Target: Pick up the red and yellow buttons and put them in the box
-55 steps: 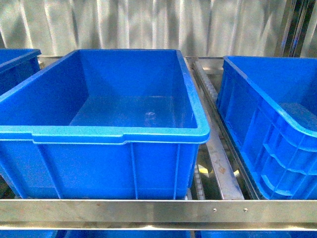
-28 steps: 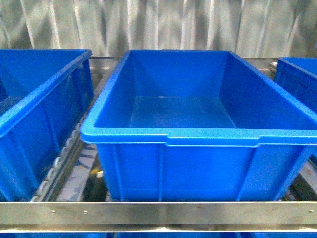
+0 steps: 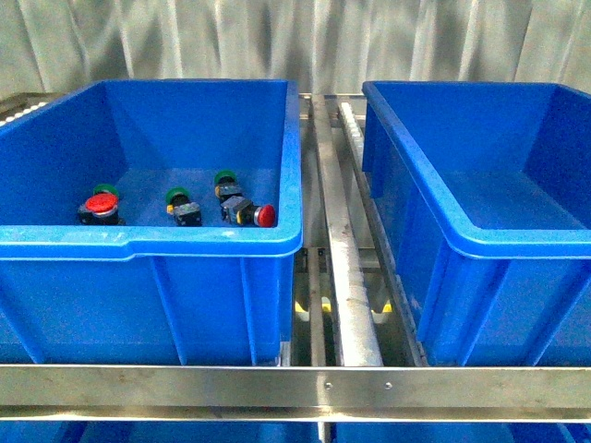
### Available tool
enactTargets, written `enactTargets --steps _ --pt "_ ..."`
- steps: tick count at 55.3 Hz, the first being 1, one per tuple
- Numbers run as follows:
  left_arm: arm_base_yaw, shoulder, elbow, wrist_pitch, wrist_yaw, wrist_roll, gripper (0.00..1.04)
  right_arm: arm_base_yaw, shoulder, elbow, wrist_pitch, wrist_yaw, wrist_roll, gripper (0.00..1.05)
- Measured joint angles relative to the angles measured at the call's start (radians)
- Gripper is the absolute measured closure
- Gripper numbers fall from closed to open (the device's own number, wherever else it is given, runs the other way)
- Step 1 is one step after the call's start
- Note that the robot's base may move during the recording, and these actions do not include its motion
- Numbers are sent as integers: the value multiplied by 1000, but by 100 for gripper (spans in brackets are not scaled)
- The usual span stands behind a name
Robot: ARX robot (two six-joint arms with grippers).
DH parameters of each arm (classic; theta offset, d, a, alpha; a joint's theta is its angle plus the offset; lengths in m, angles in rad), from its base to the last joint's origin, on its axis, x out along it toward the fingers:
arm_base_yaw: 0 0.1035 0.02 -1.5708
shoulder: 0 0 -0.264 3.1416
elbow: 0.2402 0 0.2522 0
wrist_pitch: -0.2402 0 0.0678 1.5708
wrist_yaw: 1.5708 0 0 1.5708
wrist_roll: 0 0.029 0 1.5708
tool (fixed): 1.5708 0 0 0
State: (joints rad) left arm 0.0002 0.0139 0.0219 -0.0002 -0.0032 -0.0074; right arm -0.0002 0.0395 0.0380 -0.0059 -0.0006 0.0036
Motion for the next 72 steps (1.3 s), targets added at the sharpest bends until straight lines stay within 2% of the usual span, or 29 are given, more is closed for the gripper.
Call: enactTargets --steps 32,35,39,41,47,53,62,72 --pt "0 0 0 0 3 0 8 0 0 0 0 0 0 6" --pt "-29 41 26 -73 -116 -51 8 0 0 0 0 0 0 6" --pt "-34 218 110 -100 -283 -128 8 0 0 0 0 2 0 6" --pt "-16 303 157 -59 -303 -137 8 0 -1 0 0 1 0 6" --pt "42 580 354 112 -259 -124 8 0 0 0 0 1 0 6" --pt "42 799 524 197 -224 -76 8 0 0 0 0 1 0 6" --pt "-2 1163 789 214 -234 -5 8 0 0 0 0 1 0 6" --pt "-27 1387 993 186 -254 9 8 0 0 0 0 1 0 6"
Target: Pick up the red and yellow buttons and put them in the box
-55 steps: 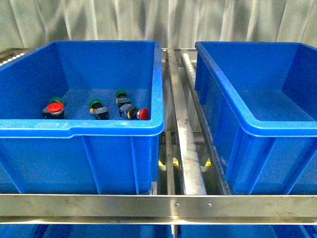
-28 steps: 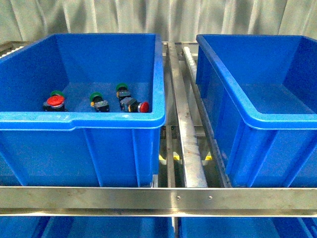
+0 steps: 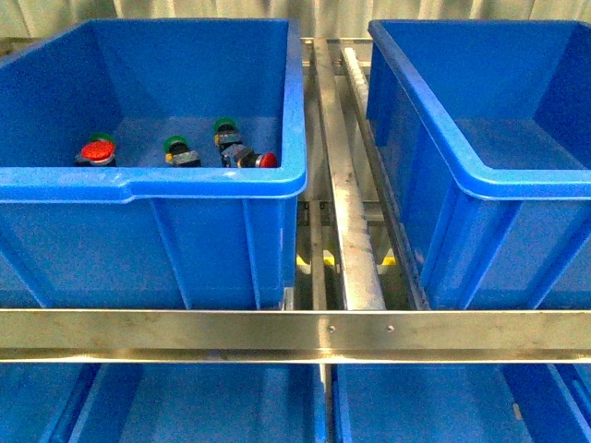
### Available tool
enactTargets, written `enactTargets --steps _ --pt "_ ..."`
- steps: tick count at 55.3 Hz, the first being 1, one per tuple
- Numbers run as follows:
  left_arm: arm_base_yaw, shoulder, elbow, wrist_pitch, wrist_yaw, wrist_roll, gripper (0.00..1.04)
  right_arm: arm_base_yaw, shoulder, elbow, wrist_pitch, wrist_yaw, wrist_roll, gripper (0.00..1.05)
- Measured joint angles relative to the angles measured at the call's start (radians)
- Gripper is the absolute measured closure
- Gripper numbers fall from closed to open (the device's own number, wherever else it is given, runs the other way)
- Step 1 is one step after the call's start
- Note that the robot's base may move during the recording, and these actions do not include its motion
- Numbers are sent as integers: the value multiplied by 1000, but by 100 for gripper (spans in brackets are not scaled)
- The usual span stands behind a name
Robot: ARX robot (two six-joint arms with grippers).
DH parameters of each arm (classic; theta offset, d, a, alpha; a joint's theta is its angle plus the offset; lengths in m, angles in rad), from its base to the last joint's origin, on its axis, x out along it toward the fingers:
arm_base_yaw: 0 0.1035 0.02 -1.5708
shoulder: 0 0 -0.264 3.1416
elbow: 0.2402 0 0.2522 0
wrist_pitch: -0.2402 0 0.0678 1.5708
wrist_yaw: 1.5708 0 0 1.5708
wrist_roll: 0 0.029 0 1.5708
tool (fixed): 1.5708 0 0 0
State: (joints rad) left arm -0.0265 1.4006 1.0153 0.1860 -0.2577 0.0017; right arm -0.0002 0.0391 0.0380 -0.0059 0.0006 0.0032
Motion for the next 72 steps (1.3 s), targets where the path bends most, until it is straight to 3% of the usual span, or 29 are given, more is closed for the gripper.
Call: enactTargets --steps 32,52,72 --pt "-32 502 493 -215 -73 -16 8 0 0 0 0 0 0 6" --pt "-89 709 654 -261 -71 -51 8 0 0 0 0 0 0 6" --pt "-93 778 728 -294 -112 -78 8 0 0 0 0 0 0 6"
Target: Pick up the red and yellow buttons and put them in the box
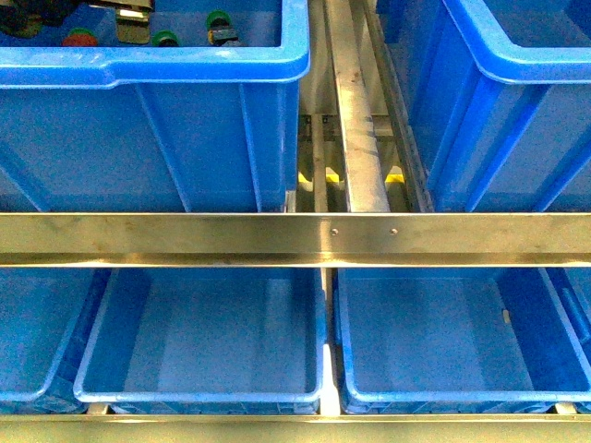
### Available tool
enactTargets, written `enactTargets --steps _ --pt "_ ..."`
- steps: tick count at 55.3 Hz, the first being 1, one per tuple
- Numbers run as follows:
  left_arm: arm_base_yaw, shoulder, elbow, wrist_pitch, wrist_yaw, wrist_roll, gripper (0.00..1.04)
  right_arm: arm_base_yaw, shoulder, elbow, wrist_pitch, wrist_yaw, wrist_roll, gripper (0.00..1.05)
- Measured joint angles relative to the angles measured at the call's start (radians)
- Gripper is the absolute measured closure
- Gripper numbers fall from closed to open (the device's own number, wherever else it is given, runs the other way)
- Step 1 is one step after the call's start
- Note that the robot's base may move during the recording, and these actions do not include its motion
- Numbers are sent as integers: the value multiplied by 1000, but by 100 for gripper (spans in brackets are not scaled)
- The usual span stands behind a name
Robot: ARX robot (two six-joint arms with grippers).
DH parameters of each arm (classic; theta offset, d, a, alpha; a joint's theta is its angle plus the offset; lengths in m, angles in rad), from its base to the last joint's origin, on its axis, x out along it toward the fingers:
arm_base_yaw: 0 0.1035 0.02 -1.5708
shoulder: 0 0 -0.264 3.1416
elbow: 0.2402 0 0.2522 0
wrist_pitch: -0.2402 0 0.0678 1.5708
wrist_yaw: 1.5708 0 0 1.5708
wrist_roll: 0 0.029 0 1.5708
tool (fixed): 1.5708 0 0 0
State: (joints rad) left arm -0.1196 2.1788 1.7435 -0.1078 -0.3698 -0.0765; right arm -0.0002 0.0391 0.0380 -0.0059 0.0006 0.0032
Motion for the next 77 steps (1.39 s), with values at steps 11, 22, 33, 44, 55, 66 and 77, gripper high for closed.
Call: enactTargets --steps 11,22,33,44,55,66,77 --pt "0 35 50 -28 -6 -11 8 0 0 0 0 0 0 6" --pt "2 69 86 -74 -21 -42 8 0 0 0 0 0 0 6" --pt "3 83 108 -109 -32 -61 27 0 0 0 0 0 0 6" --pt "2 85 118 -124 -40 -75 64 0 0 0 0 0 0 6" --pt "2 84 118 -119 -42 -74 71 0 0 0 0 0 0 6" --pt "-3 47 58 -55 -10 -33 71 0 0 0 0 0 0 6" --pt "-4 -98 -64 35 142 43 71 0 0 0 0 0 0 6"
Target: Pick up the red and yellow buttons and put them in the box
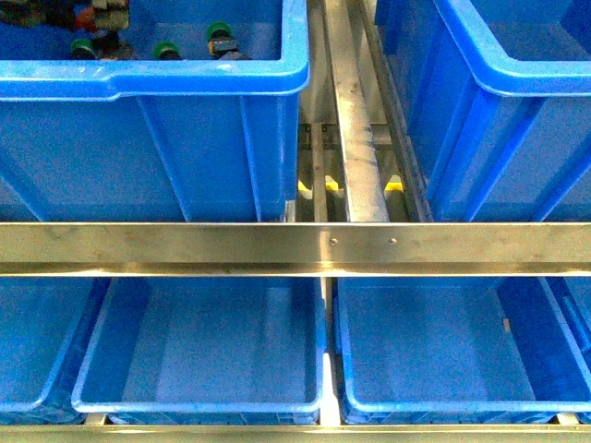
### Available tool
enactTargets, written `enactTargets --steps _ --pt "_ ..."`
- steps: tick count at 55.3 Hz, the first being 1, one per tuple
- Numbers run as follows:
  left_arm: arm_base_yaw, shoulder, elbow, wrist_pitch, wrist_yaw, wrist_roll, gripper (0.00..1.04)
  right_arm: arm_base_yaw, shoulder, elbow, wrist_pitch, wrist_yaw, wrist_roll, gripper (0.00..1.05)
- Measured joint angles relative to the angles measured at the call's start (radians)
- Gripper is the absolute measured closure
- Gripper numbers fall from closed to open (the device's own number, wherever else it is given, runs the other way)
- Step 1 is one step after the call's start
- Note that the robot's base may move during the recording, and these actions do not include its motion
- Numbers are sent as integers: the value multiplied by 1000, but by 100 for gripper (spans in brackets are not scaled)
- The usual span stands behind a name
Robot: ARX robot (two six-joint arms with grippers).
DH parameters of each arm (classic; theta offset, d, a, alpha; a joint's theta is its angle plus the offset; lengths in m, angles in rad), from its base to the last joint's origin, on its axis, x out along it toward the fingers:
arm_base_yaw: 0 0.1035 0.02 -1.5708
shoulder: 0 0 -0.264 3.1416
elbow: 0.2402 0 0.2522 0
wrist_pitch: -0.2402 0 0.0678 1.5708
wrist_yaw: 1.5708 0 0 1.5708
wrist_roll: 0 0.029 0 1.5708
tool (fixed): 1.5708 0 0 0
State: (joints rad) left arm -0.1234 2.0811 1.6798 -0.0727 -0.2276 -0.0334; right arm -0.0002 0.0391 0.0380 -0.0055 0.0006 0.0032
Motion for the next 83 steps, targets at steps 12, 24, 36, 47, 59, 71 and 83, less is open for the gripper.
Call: enactTargets --steps 12,24,36,47,59,71,83 --pt "54 -240 -159 254 166 -121 71 0 0 0 0 0 0 6" --pt "111 -419 -448 688 394 -632 72 0 0 0 0 0 0 6" --pt "-15 -360 -521 886 606 -902 72 0 0 0 0 0 0 6" --pt "-100 -255 -483 1024 789 -1048 72 0 0 0 0 0 0 6" --pt "-125 -160 -456 1113 975 -1150 72 0 0 0 0 0 0 6" --pt "-148 -113 -439 1161 1120 -1176 72 0 0 0 0 0 0 6" --pt "-131 -62 -357 1186 1091 -1230 72 36 55 0 84 165 -31 6"
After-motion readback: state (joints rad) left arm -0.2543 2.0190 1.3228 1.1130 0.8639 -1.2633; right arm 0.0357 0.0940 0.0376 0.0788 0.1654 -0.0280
